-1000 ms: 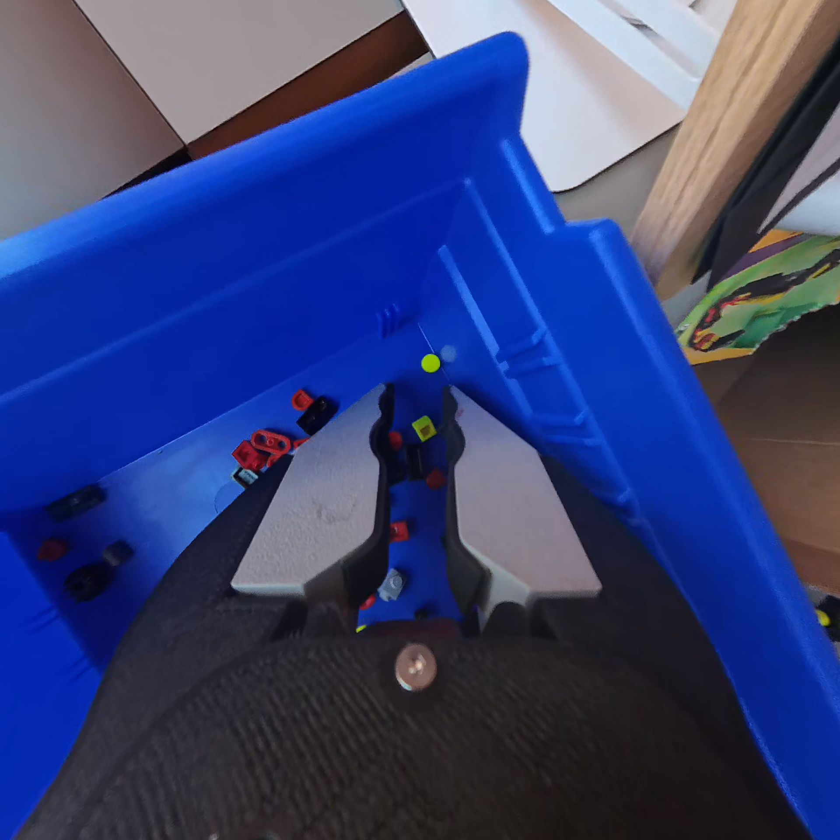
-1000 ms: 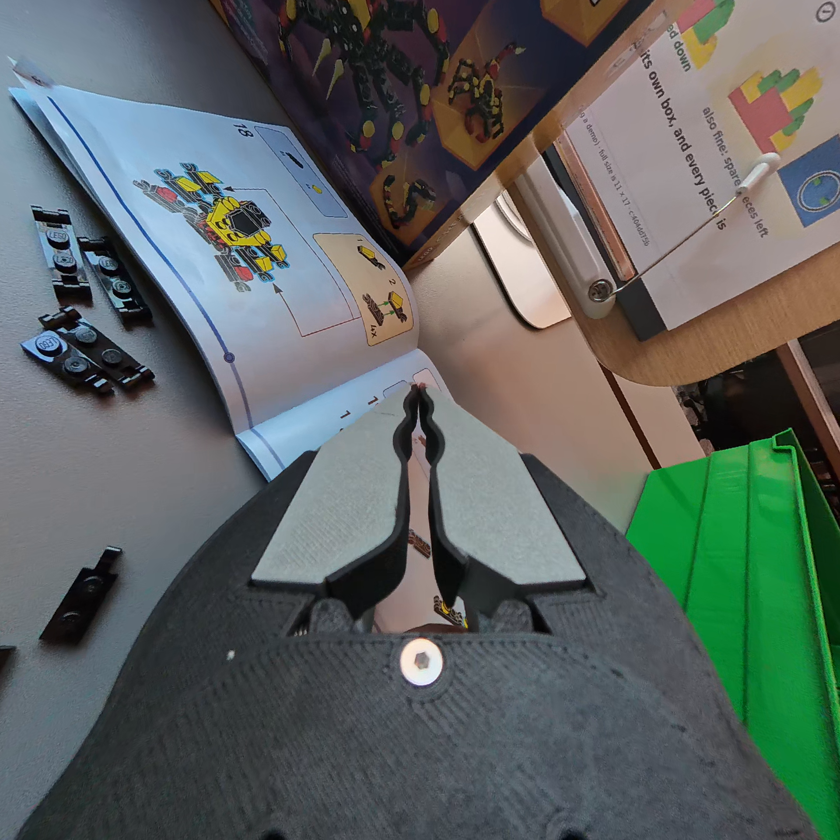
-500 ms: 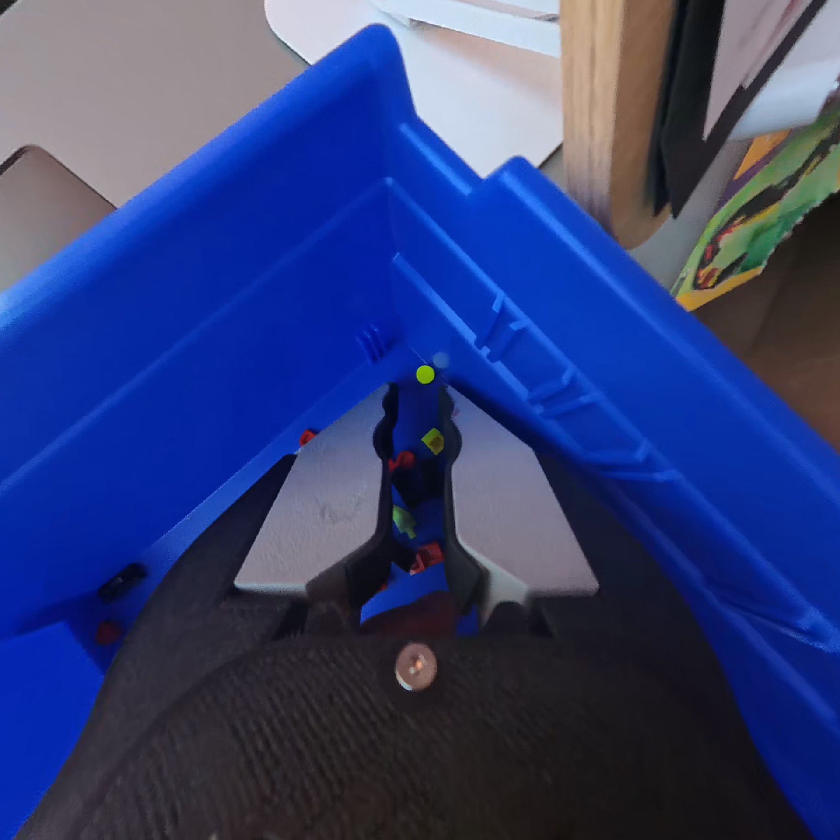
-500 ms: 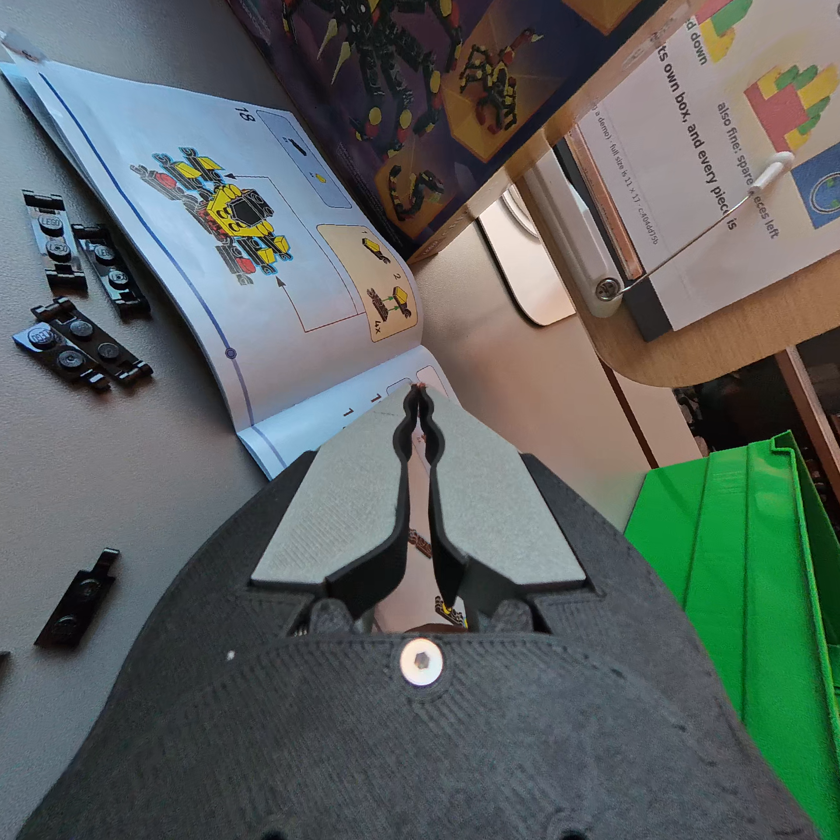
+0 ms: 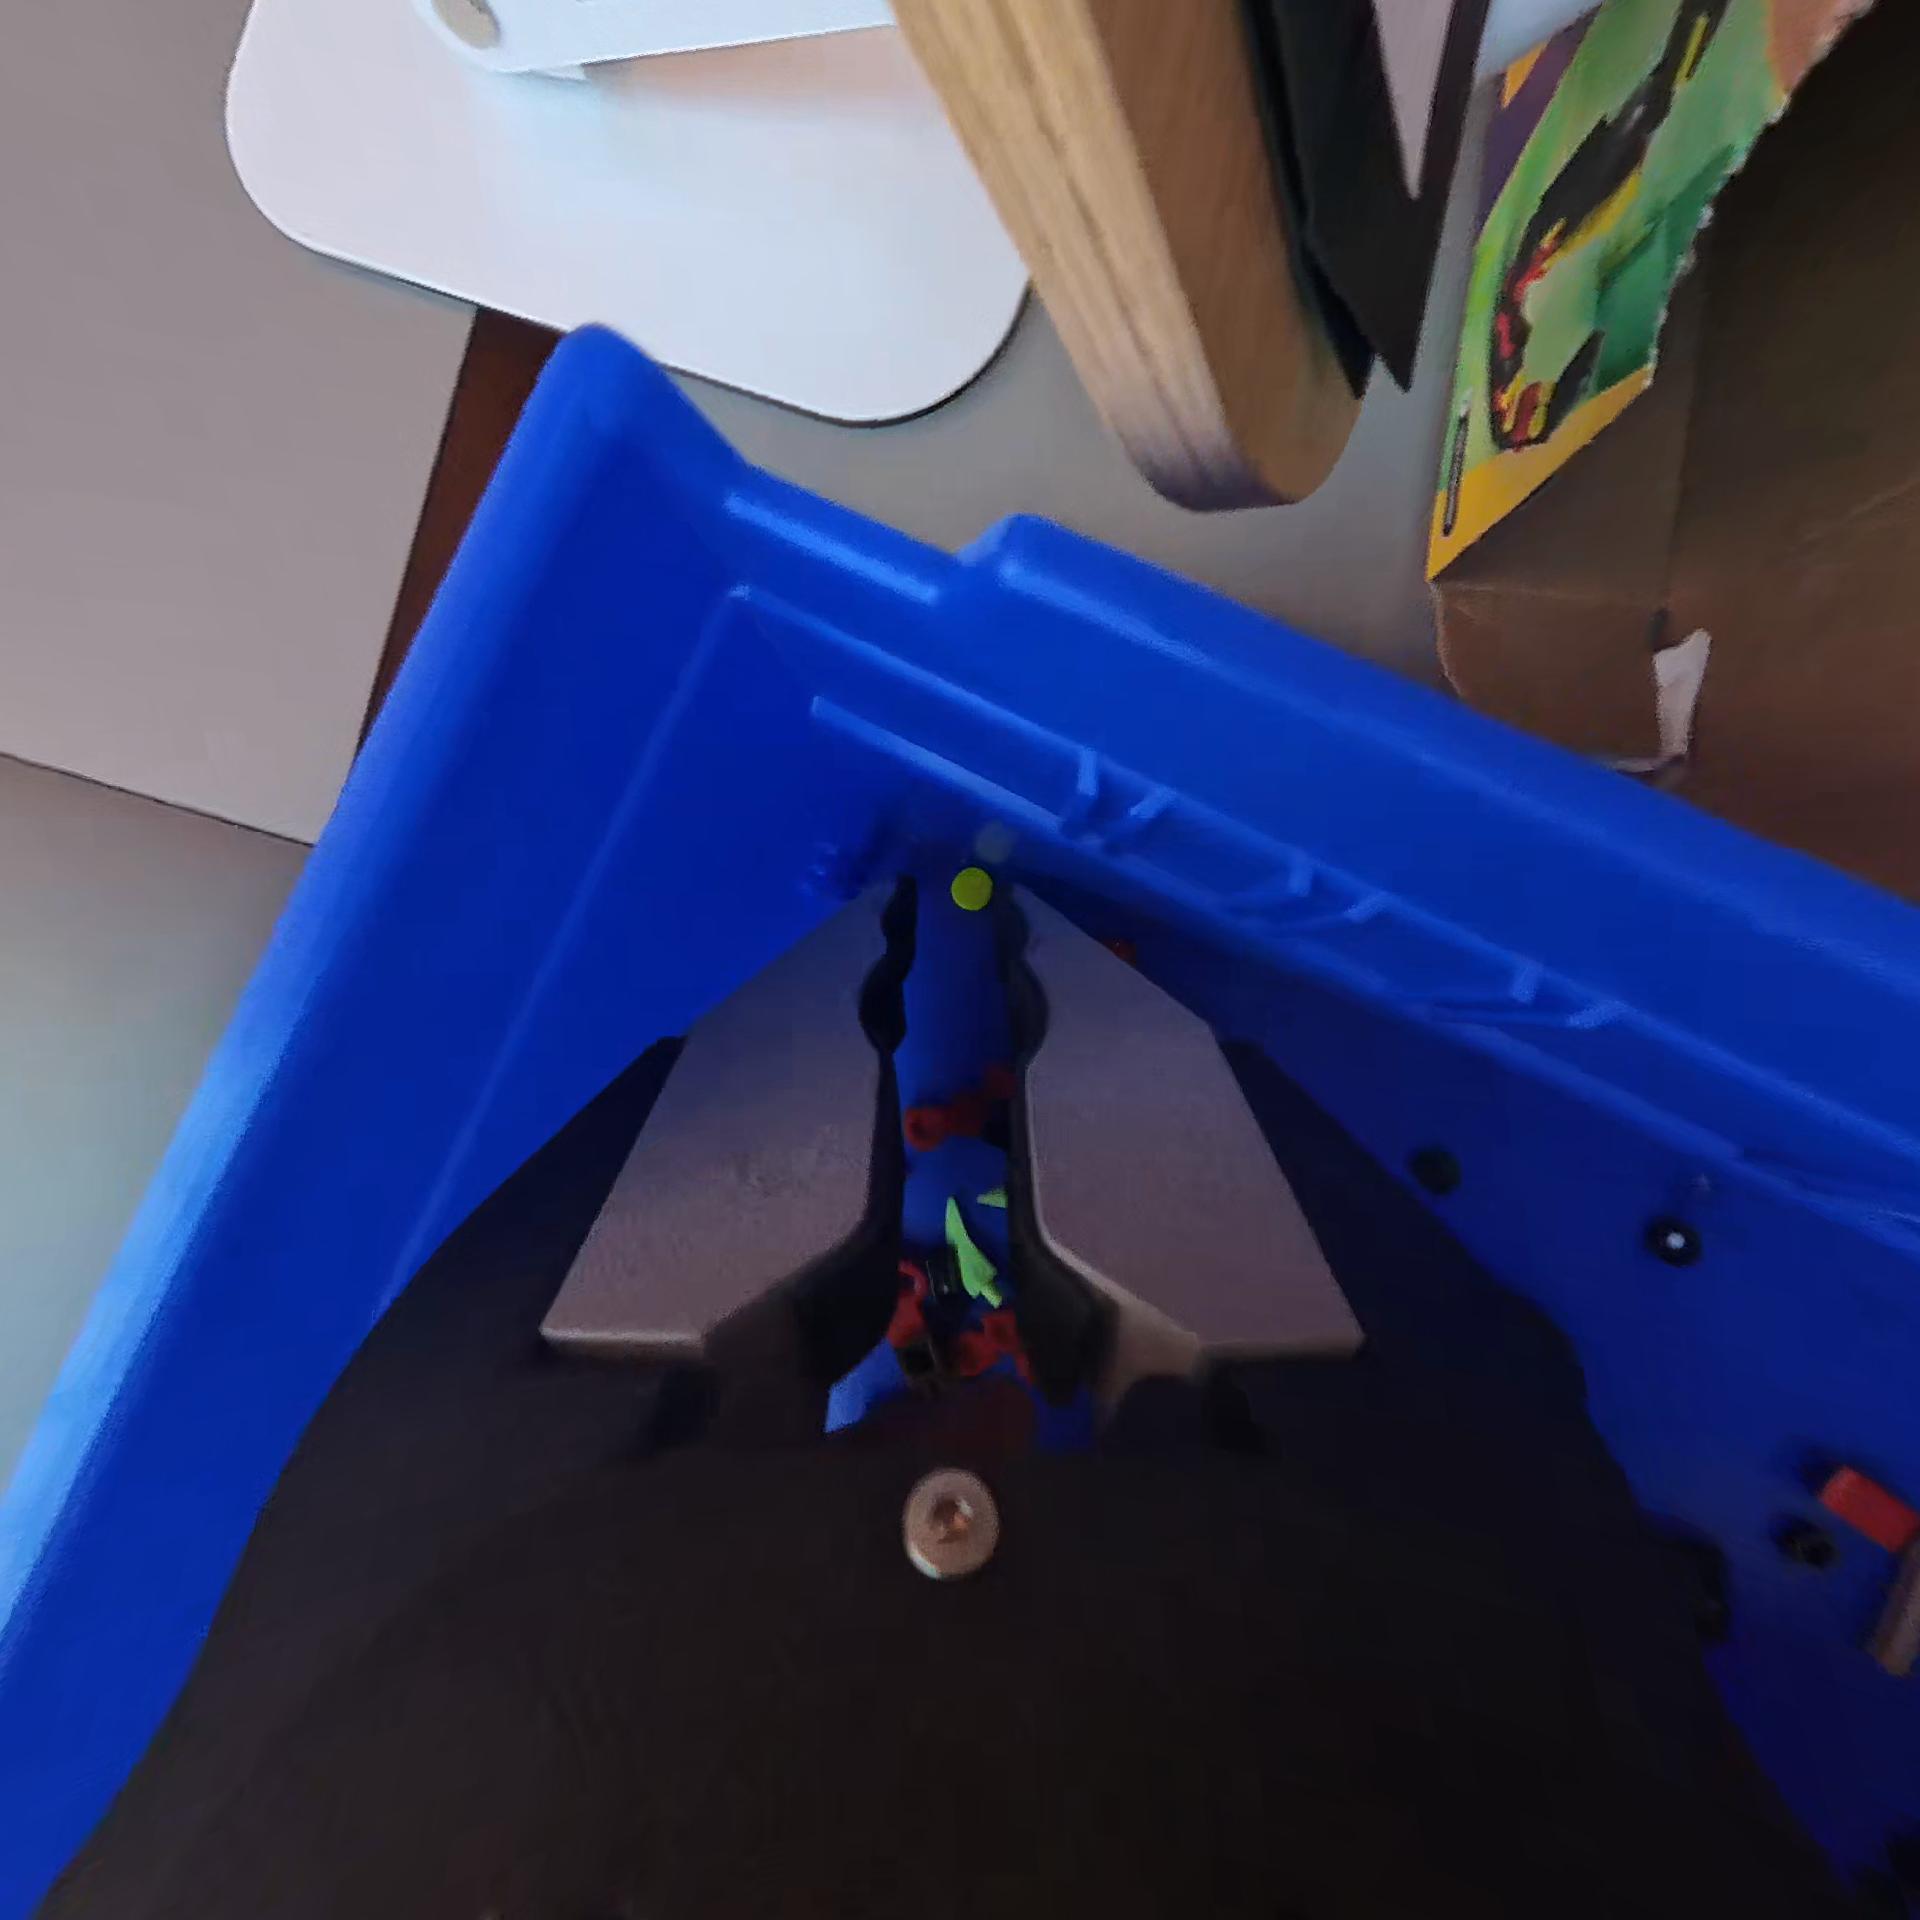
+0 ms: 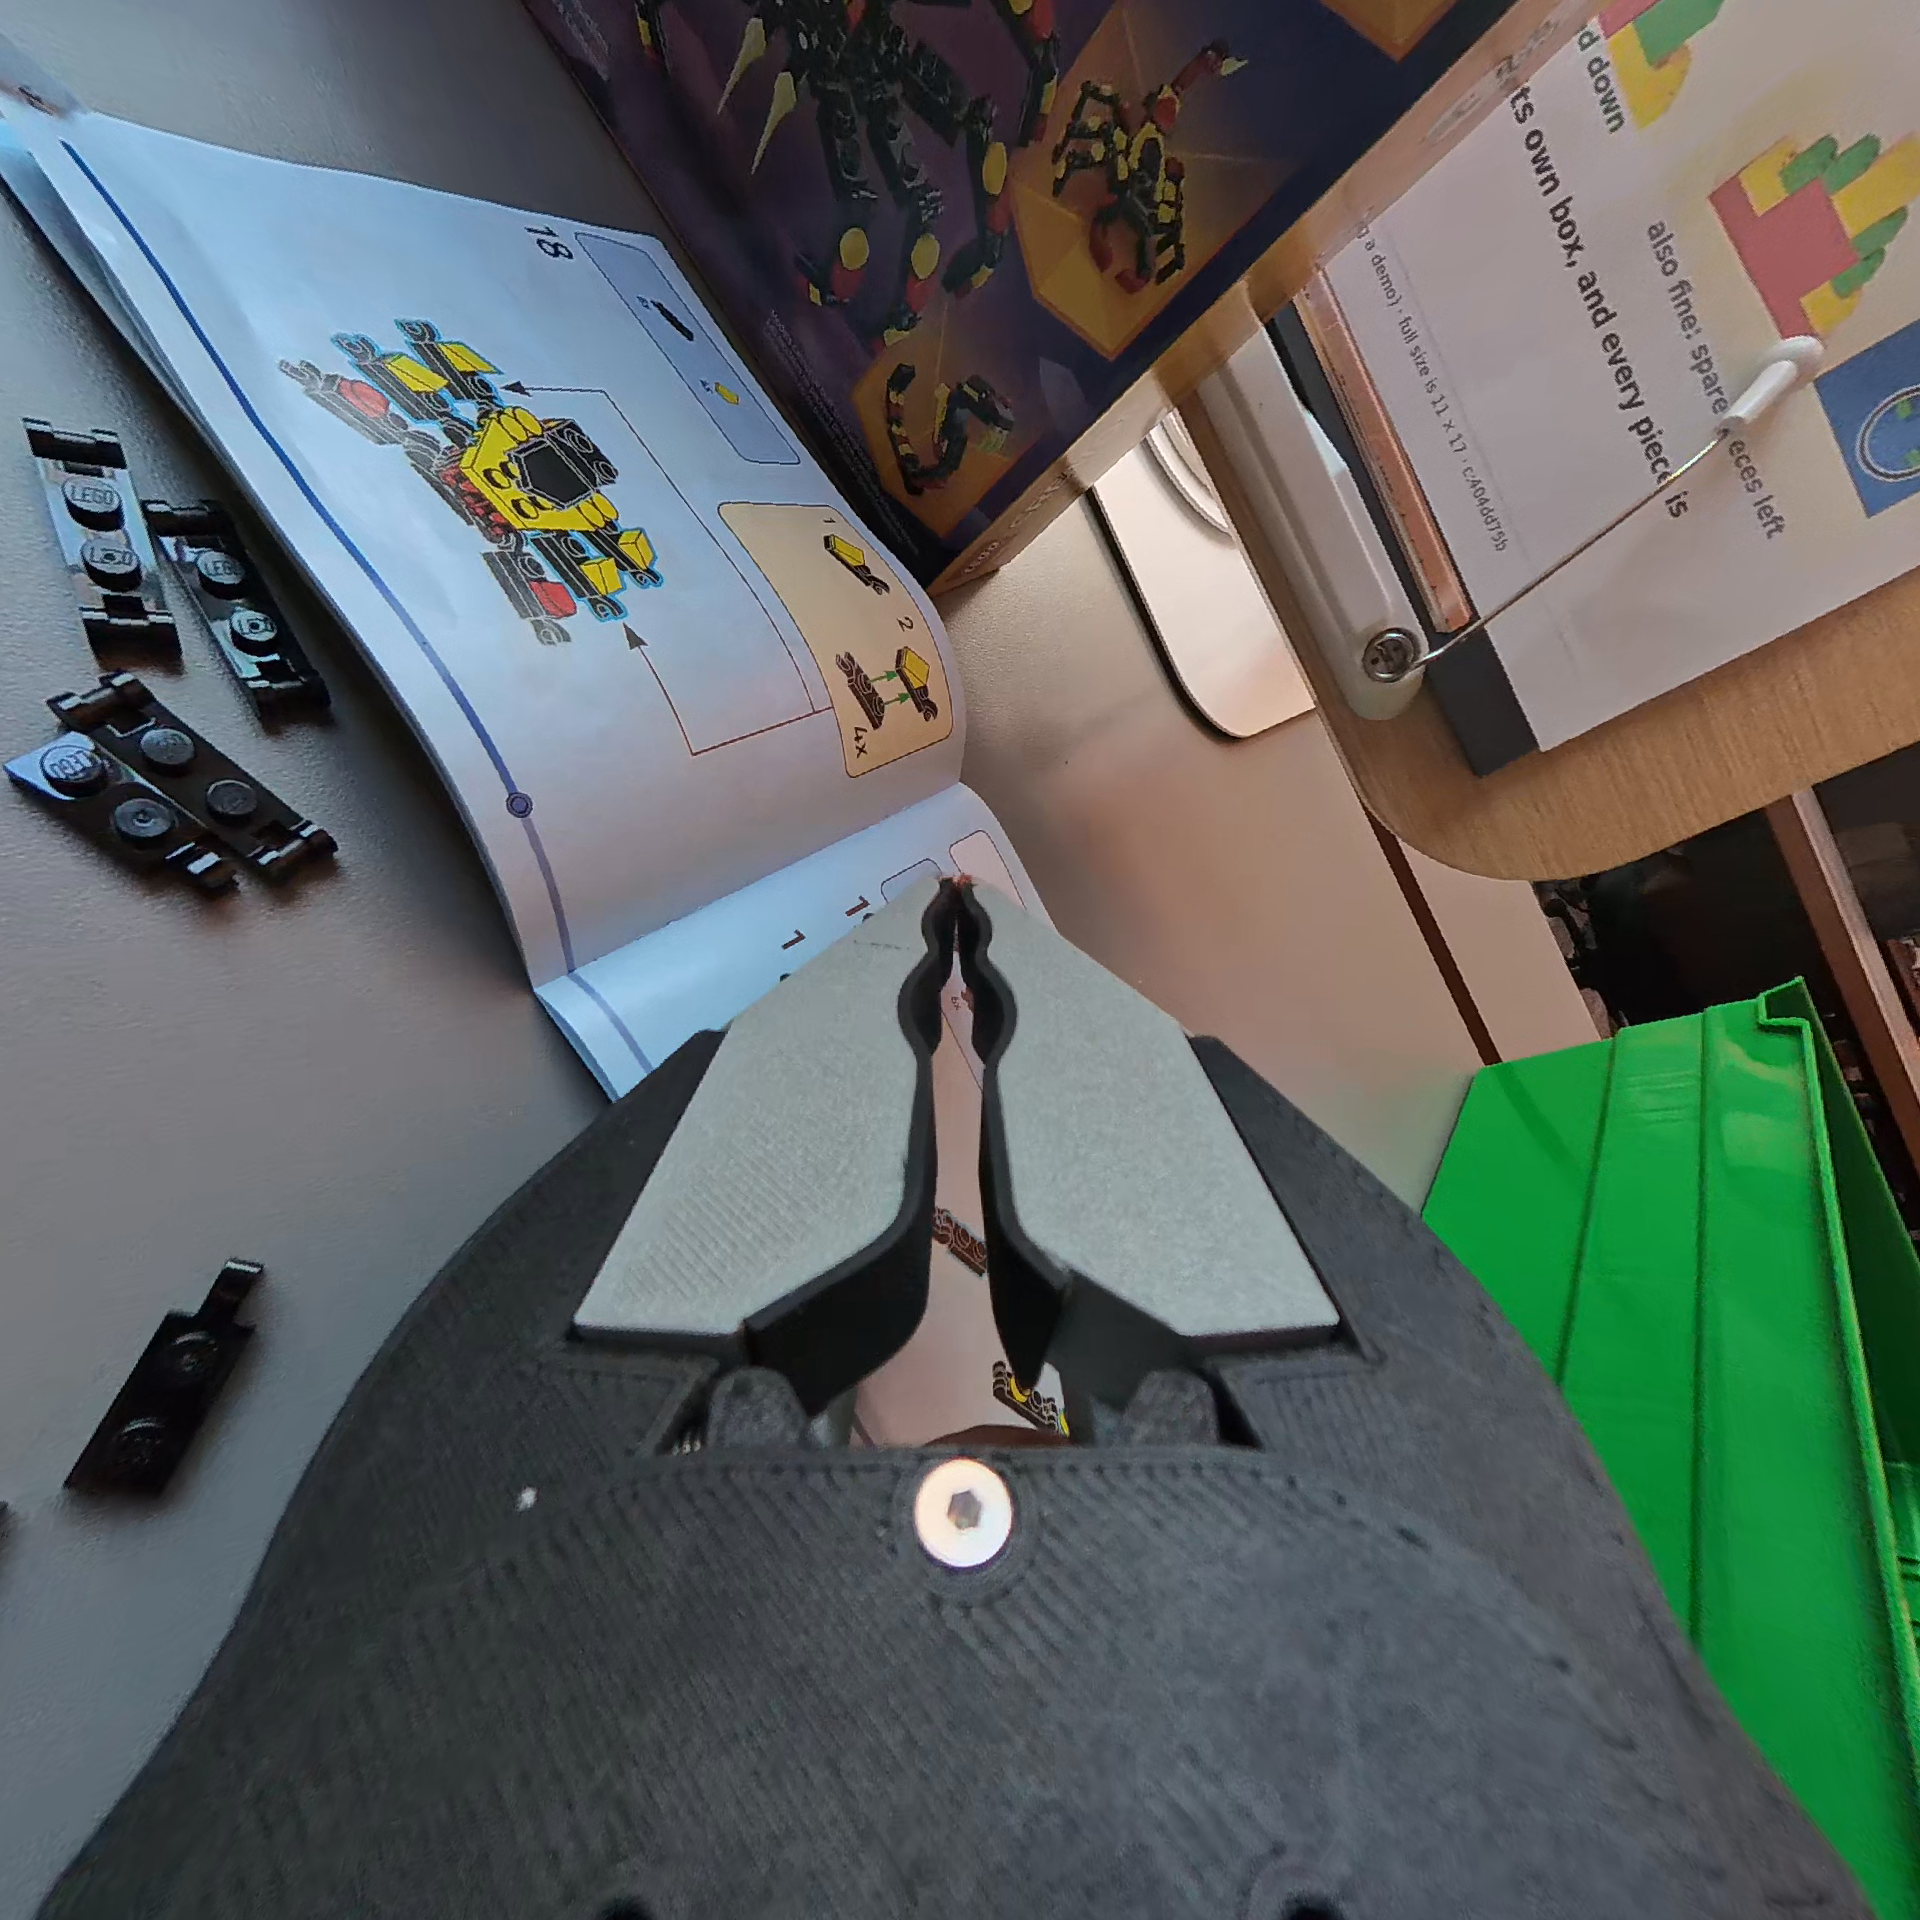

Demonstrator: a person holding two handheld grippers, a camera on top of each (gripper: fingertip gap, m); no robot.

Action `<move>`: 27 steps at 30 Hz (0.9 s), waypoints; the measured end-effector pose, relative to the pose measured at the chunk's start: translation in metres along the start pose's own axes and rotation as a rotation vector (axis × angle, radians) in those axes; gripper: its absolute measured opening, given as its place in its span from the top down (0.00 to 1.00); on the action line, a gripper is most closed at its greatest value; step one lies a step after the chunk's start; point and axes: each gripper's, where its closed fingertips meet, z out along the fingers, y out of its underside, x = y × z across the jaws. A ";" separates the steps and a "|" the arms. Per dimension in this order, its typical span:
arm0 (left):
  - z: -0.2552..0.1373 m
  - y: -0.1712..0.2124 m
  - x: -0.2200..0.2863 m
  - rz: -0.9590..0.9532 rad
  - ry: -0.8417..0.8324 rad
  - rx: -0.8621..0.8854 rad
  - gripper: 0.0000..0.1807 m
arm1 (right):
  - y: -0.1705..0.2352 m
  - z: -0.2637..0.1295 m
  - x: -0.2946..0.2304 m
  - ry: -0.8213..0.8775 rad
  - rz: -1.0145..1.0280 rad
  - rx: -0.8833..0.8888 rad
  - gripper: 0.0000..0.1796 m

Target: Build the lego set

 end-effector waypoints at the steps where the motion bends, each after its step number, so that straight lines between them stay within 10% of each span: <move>1: 0.000 0.000 0.001 0.028 0.007 -0.010 0.94 | 0.000 0.000 0.000 0.000 -0.002 -0.003 1.00; 27: -0.028 0.010 -0.003 -0.135 -0.074 -0.169 0.97 | -0.003 -0.003 -0.001 -0.011 0.011 0.026 1.00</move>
